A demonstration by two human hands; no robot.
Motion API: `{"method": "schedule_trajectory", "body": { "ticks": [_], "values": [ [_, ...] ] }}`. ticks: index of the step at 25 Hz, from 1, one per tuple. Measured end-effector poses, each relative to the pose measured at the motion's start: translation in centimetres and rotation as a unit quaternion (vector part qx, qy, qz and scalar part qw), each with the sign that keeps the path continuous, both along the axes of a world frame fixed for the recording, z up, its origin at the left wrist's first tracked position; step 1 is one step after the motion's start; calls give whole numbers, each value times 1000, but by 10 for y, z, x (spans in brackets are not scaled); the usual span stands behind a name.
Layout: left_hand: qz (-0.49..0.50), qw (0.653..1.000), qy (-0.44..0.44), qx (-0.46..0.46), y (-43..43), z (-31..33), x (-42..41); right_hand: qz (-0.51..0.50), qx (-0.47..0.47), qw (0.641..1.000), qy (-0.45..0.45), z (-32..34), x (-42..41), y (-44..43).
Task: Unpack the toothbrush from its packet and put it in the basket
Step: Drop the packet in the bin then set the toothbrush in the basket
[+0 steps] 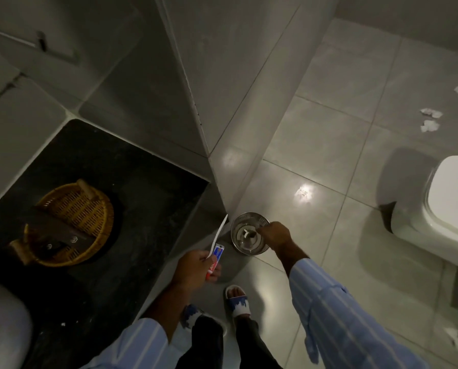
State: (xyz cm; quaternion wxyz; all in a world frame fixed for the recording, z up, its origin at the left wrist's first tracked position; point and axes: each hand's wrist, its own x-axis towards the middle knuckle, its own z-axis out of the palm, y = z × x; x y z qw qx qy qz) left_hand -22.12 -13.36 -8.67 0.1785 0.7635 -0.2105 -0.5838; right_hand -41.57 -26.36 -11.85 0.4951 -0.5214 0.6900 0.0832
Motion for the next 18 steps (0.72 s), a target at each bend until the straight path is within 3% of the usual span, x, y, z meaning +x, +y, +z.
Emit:
{"method": "schedule_trajectory", "body": {
  "ticks": [3, 6, 10, 13, 18],
  "values": [
    [-53, 998, -37, -15, -7, 22, 8, 128, -127, 980, -80, 56, 32, -10],
    [-138, 981, -128, -39, -16, 51, 20, 307, -177, 923, -149, 110, 68, -15],
    [-216, 951, -206, -84, -36, 100, 51, 513, -221, 821, -120, 158, 114, -12],
    [-247, 933, -240, -108, -42, 133, 79, 585, -275, 759, -72, 182, 144, -11],
    [-218, 945, -203, -133, -39, 170, 133, 567, -258, 777, -88, 213, 198, -18]
  ]
}}
